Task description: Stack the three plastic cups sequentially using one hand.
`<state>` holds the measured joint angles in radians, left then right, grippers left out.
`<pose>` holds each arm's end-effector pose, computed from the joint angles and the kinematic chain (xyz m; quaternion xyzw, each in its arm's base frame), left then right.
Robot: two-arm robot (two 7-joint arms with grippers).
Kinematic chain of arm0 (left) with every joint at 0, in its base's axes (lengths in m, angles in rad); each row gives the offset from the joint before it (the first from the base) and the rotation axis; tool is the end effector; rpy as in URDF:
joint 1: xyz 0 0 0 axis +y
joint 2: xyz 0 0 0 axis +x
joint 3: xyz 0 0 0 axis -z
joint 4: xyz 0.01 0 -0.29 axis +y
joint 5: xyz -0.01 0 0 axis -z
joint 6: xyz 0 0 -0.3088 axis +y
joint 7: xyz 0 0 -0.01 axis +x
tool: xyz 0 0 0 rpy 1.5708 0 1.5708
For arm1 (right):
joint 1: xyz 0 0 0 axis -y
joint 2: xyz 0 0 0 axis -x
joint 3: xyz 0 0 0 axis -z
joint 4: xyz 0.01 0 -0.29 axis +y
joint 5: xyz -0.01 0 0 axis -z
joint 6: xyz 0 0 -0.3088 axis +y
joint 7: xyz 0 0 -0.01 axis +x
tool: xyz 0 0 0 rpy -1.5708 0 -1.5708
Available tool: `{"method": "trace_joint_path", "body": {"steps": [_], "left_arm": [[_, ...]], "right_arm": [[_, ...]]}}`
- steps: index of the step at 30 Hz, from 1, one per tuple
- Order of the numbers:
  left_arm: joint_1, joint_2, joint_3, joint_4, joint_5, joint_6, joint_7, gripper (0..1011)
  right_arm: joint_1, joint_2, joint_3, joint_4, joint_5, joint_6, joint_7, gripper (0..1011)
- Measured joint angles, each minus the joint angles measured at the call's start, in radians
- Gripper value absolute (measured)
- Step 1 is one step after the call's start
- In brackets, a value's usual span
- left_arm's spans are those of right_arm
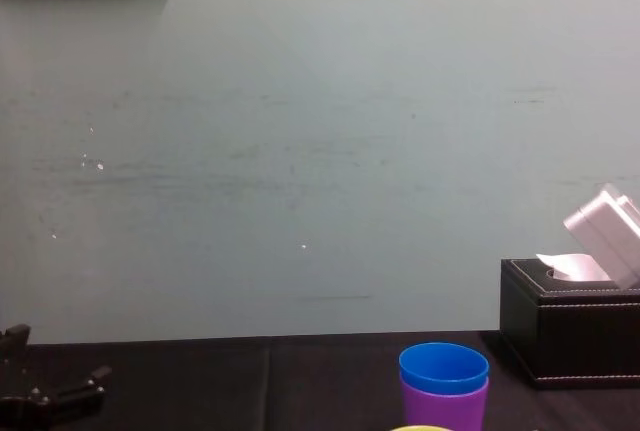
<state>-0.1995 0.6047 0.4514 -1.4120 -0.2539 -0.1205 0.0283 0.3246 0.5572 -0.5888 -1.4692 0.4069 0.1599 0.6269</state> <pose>0.3581 0.0827 -0.3023 0.1415 -0.1325 0.5799 0.7913 0.3775 -0.0224 -0.2731 -0.1696 0.0240 -0.2539 0.9520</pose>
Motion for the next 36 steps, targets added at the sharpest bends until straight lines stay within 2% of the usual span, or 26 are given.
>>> {"method": "trace_joint_path", "body": {"steps": [4,8,29,32,36], "left_arm": [[0.0,0.0,0.0,0.0,0.0,0.0,0.0,1011],[0.0,0.0,0.0,0.0,0.0,0.0,0.0,1011],[0.0,0.0,0.0,0.0,0.0,0.0,0.0,1012],[0.0,0.0,0.0,0.0,0.0,0.0,0.0,1012],[0.0,0.0,0.0,0.0,0.0,0.0,0.0,1011]], "right_arm": [[-0.001,0.0,0.001,-0.001,0.0,0.0,-0.001,814],[-0.001,0.001,0.001,-0.001,0.001,-0.001,-0.001,762],[-0.003,0.002,0.002,-0.003,0.002,-0.002,-0.001,733],[-0.006,0.007,0.004,-0.013,0.002,0.001,-0.003,733],[-0.018,0.026,0.02,-0.059,0.006,0.011,-0.018,733]]}}
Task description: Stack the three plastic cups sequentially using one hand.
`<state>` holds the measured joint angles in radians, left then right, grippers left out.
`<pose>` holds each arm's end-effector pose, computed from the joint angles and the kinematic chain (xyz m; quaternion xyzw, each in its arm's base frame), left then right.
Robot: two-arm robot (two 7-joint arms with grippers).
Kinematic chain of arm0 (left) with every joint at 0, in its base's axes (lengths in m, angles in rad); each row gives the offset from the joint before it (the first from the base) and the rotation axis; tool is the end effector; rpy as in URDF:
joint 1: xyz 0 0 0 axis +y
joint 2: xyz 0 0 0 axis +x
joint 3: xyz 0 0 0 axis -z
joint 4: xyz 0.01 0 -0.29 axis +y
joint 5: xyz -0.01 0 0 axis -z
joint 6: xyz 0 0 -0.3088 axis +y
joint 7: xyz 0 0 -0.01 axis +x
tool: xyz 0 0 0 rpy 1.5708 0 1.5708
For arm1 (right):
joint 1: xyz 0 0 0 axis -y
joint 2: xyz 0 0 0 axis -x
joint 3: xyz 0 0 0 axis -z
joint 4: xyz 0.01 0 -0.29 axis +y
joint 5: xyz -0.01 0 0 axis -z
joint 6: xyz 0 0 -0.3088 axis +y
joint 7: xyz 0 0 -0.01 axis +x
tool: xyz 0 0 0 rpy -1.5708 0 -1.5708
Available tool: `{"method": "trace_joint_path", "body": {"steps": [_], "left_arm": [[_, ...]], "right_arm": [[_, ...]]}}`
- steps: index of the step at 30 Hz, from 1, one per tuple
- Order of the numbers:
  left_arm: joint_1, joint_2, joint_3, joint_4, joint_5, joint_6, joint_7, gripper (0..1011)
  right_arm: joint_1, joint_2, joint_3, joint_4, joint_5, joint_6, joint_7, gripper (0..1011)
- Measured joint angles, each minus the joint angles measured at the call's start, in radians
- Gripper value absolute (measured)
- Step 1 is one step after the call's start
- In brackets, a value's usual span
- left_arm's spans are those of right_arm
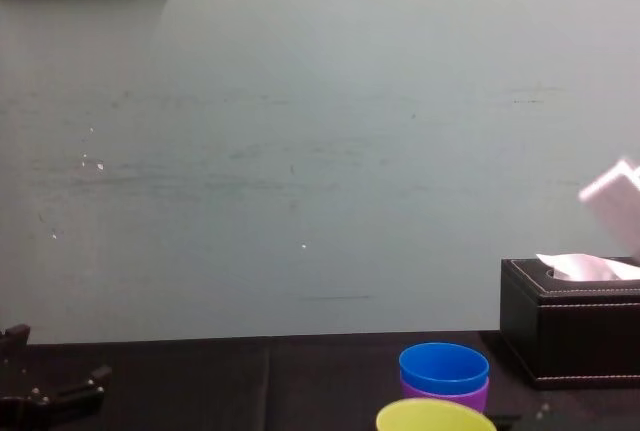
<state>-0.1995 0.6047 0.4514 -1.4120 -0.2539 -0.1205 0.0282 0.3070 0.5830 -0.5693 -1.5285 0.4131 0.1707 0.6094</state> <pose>0.3581 0.0827 -0.3023 0.1415 -0.1324 0.5799 0.7913 0.3719 -0.0254 -0.2604 -0.1650 0.0116 -0.2598 0.9514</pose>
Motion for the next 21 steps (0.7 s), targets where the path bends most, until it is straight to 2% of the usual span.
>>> {"method": "trace_joint_path", "body": {"steps": [4,7,14,21], "left_arm": [[0.0,0.0,0.0,0.0,0.0,0.0,0.0,1011],[0.0,0.0,0.0,0.0,0.0,0.0,0.0,1011],[0.0,0.0,0.0,0.0,0.0,0.0,0.0,1011],[0.0,0.0,0.0,0.0,0.0,0.0,0.0,1011]], "right_arm": [[-0.009,0.018,0.015,-0.044,0.009,0.017,-0.009,733],[-0.013,0.043,0.035,-0.105,0.027,0.062,-0.023,733],[0.008,0.079,0.063,-0.19,0.061,0.16,-0.047,733],[0.055,0.097,0.077,-0.218,0.092,0.206,-0.056,733]]}}
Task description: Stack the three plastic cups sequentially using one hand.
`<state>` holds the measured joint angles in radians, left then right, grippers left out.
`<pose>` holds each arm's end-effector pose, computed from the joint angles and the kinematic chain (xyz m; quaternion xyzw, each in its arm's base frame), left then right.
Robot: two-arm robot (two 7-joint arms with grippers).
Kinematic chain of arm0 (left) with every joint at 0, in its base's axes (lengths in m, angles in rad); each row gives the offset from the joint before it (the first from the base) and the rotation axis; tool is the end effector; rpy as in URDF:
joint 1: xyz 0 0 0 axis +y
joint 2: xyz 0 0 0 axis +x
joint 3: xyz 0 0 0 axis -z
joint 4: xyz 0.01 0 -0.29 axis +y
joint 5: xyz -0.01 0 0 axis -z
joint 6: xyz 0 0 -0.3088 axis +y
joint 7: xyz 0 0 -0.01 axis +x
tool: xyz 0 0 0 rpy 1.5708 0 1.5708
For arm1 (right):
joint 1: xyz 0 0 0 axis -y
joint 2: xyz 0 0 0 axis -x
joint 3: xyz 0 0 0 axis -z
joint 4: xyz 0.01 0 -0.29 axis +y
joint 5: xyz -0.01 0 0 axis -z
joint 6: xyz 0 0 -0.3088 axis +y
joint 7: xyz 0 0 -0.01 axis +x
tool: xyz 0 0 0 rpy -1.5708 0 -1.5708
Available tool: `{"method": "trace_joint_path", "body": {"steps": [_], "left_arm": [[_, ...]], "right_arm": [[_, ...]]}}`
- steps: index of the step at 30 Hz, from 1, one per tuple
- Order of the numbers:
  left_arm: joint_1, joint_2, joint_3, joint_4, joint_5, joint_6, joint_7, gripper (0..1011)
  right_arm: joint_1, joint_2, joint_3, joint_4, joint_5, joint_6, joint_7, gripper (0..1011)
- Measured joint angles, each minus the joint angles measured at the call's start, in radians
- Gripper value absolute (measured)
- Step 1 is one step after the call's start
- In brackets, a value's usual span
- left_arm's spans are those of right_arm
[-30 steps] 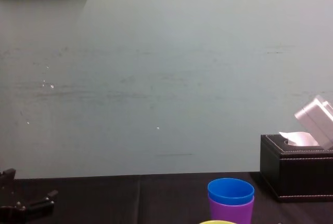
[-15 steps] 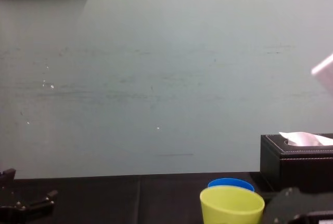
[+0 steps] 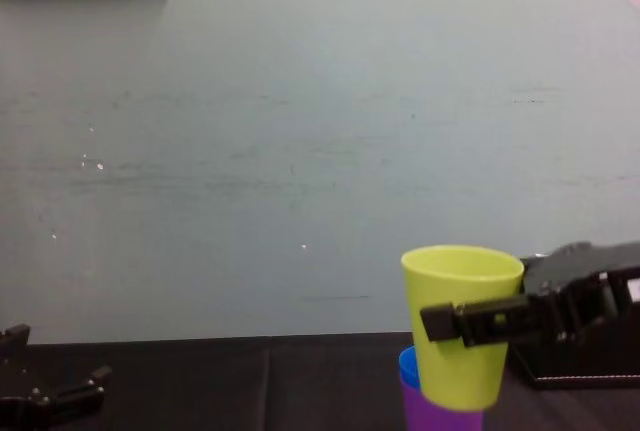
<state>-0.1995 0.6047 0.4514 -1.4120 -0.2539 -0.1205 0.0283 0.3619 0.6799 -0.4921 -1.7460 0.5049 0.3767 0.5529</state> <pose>0.3581 0.0827 -0.3023 0.1415 -0.1325 0.5799 0.7913 0.3703 -0.0348 -0.1701 -0.1650 -0.0094 -0.2870 0.9435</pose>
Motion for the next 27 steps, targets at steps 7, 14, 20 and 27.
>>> {"method": "trace_joint_path", "body": {"steps": [7,14,20,27], "left_arm": [[0.0,0.0,0.0,0.0,0.0,0.0,0.0,1011],[0.0,0.0,0.0,0.0,0.0,0.0,0.0,1011],[0.0,0.0,0.0,0.0,0.0,0.0,0.0,1012],[0.0,0.0,0.0,0.0,0.0,0.0,0.0,1011]], "right_arm": [[0.049,-0.002,-0.007,0.031,0.011,0.014,-0.006,733],[0.101,-0.02,-0.023,0.093,0.02,0.008,-0.002,733],[0.15,-0.045,-0.052,0.162,0.003,0.001,0.004,733],[0.193,-0.074,-0.08,0.235,-0.018,-0.012,0.02,733]]}}
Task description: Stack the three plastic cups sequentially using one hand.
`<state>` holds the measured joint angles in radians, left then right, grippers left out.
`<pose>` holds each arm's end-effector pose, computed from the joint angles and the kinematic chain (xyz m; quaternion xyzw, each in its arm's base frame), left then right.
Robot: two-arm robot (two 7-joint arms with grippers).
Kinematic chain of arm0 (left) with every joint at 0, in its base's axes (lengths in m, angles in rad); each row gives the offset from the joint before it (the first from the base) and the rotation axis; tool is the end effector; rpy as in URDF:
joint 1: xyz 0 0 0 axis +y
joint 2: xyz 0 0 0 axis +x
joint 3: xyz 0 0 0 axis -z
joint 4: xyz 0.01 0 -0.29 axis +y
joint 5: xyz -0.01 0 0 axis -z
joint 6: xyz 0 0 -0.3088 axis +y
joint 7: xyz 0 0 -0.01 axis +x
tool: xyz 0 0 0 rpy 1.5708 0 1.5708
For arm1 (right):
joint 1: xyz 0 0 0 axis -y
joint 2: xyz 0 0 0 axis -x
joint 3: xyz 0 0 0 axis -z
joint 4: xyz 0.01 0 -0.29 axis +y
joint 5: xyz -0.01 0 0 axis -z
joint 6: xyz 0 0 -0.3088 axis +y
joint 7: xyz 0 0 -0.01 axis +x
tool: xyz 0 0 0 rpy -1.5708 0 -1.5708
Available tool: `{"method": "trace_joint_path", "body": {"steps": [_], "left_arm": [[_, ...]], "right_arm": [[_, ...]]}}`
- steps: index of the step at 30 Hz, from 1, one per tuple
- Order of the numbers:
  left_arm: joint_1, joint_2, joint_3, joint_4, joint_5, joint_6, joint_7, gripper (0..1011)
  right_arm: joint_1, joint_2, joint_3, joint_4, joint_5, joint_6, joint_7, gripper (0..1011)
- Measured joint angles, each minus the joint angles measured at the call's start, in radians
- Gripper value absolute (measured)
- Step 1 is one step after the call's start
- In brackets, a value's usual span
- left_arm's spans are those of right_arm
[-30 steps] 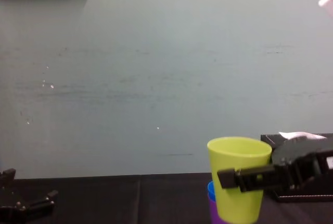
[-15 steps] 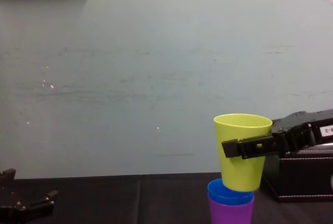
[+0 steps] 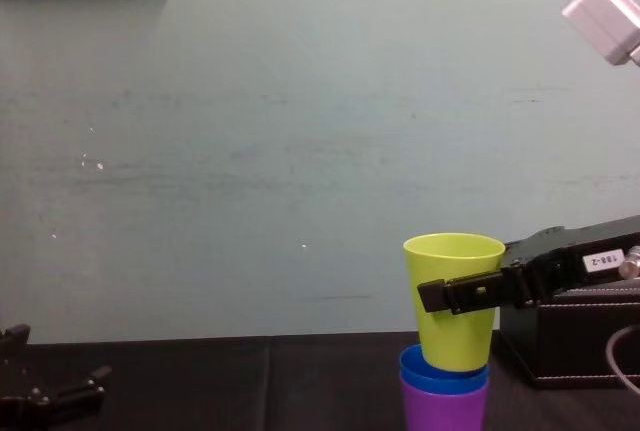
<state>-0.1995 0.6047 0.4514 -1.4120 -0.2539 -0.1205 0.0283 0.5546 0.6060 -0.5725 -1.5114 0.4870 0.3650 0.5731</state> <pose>0.3581 0.0827 -0.3023 0.1415 -0.1325 0.5799 0.7913 0.4257 -0.0367 -0.1672 -0.1778 -0.0061 -0.3108 0.9337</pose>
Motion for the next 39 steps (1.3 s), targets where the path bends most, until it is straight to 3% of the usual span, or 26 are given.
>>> {"method": "trace_joint_path", "body": {"steps": [23,39], "left_arm": [[0.0,0.0,0.0,0.0,0.0,0.0,0.0,1011],[0.0,0.0,0.0,0.0,0.0,0.0,0.0,1011]], "right_arm": [[0.053,-0.05,-0.034,0.119,-0.029,-0.023,0.033,733],[0.052,-0.054,-0.037,0.127,-0.032,-0.027,0.037,734]]}}
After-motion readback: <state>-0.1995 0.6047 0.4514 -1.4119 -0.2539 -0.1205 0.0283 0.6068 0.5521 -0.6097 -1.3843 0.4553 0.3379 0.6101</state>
